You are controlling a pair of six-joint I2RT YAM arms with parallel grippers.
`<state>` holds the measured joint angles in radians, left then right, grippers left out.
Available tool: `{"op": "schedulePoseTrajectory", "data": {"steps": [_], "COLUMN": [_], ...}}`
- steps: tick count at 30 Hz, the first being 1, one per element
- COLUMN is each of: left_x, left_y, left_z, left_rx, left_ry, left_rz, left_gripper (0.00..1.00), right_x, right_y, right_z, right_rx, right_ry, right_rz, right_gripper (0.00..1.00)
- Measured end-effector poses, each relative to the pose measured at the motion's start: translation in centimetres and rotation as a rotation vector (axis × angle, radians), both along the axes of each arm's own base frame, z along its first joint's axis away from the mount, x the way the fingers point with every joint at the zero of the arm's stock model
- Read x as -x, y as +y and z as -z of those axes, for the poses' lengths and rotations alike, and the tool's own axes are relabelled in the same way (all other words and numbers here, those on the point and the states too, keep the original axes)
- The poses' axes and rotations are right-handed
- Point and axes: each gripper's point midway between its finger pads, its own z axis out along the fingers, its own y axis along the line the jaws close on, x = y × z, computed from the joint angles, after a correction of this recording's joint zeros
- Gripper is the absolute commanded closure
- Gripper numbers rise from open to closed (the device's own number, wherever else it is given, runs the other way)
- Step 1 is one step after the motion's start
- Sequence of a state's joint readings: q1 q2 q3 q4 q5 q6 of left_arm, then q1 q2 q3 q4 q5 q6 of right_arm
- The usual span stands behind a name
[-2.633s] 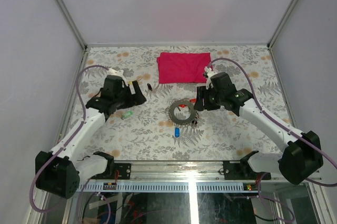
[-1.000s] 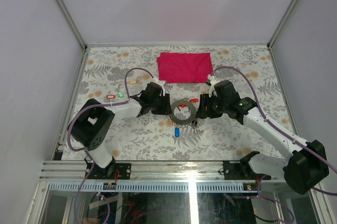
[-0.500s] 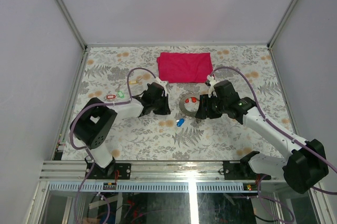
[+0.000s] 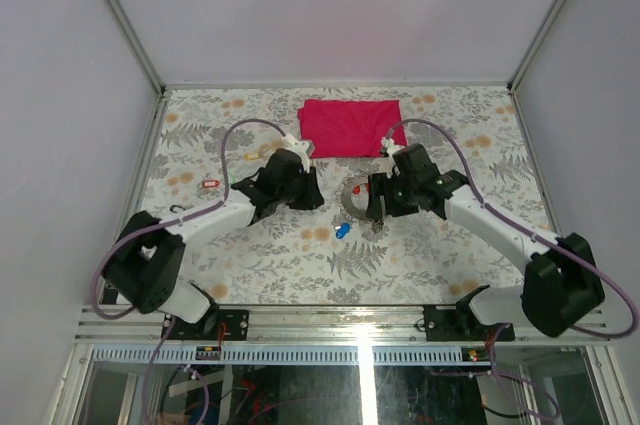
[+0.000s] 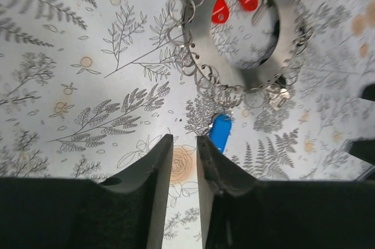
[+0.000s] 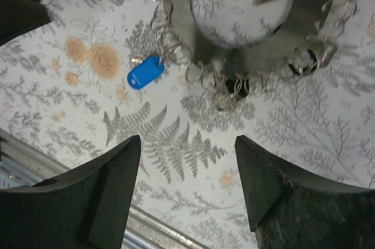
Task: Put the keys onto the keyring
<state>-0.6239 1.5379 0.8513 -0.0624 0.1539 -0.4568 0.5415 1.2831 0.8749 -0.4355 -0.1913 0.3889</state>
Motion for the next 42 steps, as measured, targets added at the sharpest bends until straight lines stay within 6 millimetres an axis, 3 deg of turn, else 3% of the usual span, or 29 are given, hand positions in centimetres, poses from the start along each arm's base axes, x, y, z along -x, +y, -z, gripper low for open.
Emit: {"op": "schedulePoseTrajectory", "data": {"steps": [5, 11, 16, 26, 31, 42], "left_x": [0.0, 0.2, 0.4, 0.9, 1.0, 1.0], "left_y": [1.3, 3.8, 5.9, 7.2, 7.3, 7.5], "left_z": [-3.9, -6.0, -7.7, -8.1, -7.8, -7.7], "left_rx": [0.009, -0.042, -0.076, -0.109, -0.119, -0.124], "left_ry": [-0.085, -0.137, -0.187, -0.192, -0.181, -0.179], "left_rz": [-0.047, -0.128, -0.196, -0.230, -0.229, -0.235], "left_gripper": [0.59, 0.41, 0.37, 0.36, 0.37, 0.37], "right_x": [-2.8, -5.6, -7.9, -9.0, -8.8, -8.7], "right_y": [1.7, 5.2, 7.7, 7.5, 7.4, 8.2], "right_z": [1.0, 1.6, 4.3, 8.6, 9.2, 9.4], "right_rx": [0.076, 0.145, 0.237, 0.367, 0.383, 0.405], "right_ry": [0.000, -0.036, -0.038, 0.010, 0.024, 0.008], "right_rz": [-0.036, -0.086, -0.105, -0.100, -0.105, -0.105], "right_gripper": [0.22, 0.21, 0.20, 0.28, 0.31, 0.57]}}
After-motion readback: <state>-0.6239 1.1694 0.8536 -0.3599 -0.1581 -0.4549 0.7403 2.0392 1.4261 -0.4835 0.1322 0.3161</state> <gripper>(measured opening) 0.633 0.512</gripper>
